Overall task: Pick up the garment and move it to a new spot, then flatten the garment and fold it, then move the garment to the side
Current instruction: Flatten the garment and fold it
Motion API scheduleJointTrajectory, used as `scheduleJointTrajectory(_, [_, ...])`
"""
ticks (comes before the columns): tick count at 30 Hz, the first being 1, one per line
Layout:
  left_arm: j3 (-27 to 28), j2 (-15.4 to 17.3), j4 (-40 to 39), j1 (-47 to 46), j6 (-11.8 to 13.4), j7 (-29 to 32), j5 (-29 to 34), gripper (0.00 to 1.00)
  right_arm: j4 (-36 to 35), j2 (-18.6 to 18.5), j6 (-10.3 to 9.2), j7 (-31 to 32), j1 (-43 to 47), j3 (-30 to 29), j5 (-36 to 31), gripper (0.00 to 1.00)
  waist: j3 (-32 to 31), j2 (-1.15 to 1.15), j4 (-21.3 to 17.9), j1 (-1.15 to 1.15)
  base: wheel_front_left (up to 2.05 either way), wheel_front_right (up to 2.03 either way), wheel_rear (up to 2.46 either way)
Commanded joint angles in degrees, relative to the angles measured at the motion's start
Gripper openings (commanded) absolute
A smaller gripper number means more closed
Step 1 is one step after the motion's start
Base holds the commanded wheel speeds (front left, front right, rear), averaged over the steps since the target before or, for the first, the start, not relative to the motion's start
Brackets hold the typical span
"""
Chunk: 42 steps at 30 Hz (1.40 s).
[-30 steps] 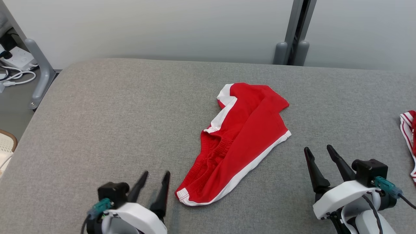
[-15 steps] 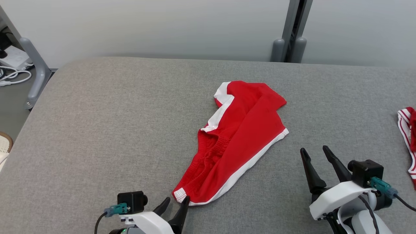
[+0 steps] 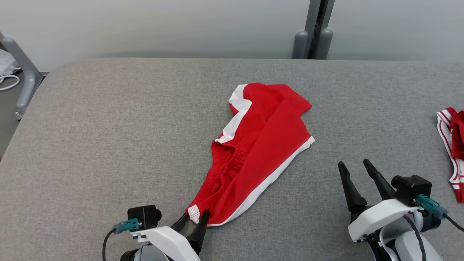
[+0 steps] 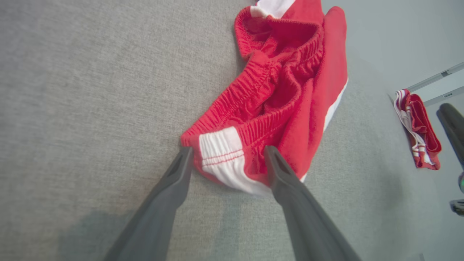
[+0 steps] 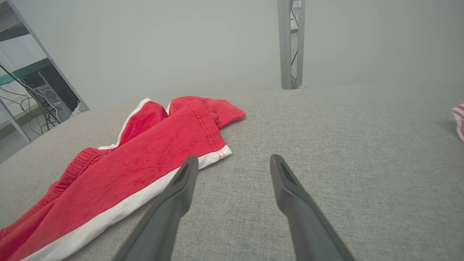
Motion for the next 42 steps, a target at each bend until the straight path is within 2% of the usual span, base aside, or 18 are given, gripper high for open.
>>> scheduleJointTrajectory(1, [0.36,-0.04,0.56,-1.18,-0.25,0.10,-0.46,1.00,-0.14,-0.37,0.00,-0.43,-0.63,-0.23,0.00,1.00,0.24,0.00,-0.07,0.00,0.00,0.00,0.00])
scheduleJointTrajectory(2, [0.39,-0.11,0.88,-1.33,-0.32,0.24,-0.55,0.83,-0.17,-0.39,0.00,-0.45,-0.67,-0.29,-0.03,1.00,0.34,0.00,-0.08,0.00,0.00,0.00,0.00])
scheduleJointTrajectory(3, [0.36,-0.16,1.21,-1.44,-0.40,0.23,-0.58,0.47,-0.19,-0.40,0.00,-0.48,-0.68,-0.37,-0.05,1.00,0.42,0.00,-0.07,0.00,0.00,0.00,0.00])
scheduleJointTrajectory(4, [0.33,-0.18,1.54,-1.66,-0.38,0.12,-0.50,0.21,-0.21,-0.40,0.00,-0.53,-0.65,-0.40,-0.08,1.00,0.49,0.00,-0.05,0.00,0.00,0.00,0.00])
scheduleJointTrajectory(5, [0.37,-0.22,1.76,-1.95,-0.42,-0.10,-0.38,0.00,-0.20,-0.37,0.00,-0.60,-0.61,-0.46,-0.14,1.00,0.55,0.00,0.00,0.00,0.00,0.00,0.00])
scheduleJointTrajectory(12, [0.85,0.20,1.50,-3.28,-1.65,-3.36,0.85,0.00,0.53,-0.22,0.00,-0.43,-1.66,-0.41,-0.10,1.00,1.11,0.00,0.98,0.00,0.00,0.00,0.00])
scheduleJointTrajectory(19, [1.86,-0.29,-0.42,-4.82,-3.31,-8.43,2.06,0.00,4.47,-0.72,0.00,0.72,-5.98,0.73,3.39,1.00,2.49,0.00,3.31,0.00,0.00,0.00,0.00])
scheduleJointTrajectory(23, [1.69,-0.73,-0.74,-6.11,-4.43,-11.66,3.41,0.00,9.75,-1.04,0.00,1.95,-9.84,0.26,7.76,1.00,3.41,0.00,5.42,0.00,0.00,0.00,0.00])
scheduleJointTrajectory(30, [1.20,-2.06,0.64,-7.66,-5.72,-13.27,3.67,0.00,18.51,-0.19,0.00,6.48,-15.04,0.09,16.96,1.00,4.64,0.00,7.92,0.00,0.00,0.00,0.00])
scheduleJointTrajectory(35, [1.00,-2.90,2.13,-8.33,-6.30,-13.81,3.11,0.00,22.38,-0.01,0.00,7.84,-17.07,1.29,20.35,1.00,5.37,0.00,8.56,0.00,0.00,0.00,0.00])
scheduleJointTrajectory(42, [0.51,-3.91,3.43,-9.29,-7.11,-14.44,3.15,0.00,26.80,-0.08,0.00,7.60,-18.96,4.22,20.51,1.00,6.07,0.00,8.98,0.00,0.00,0.00,0.00])
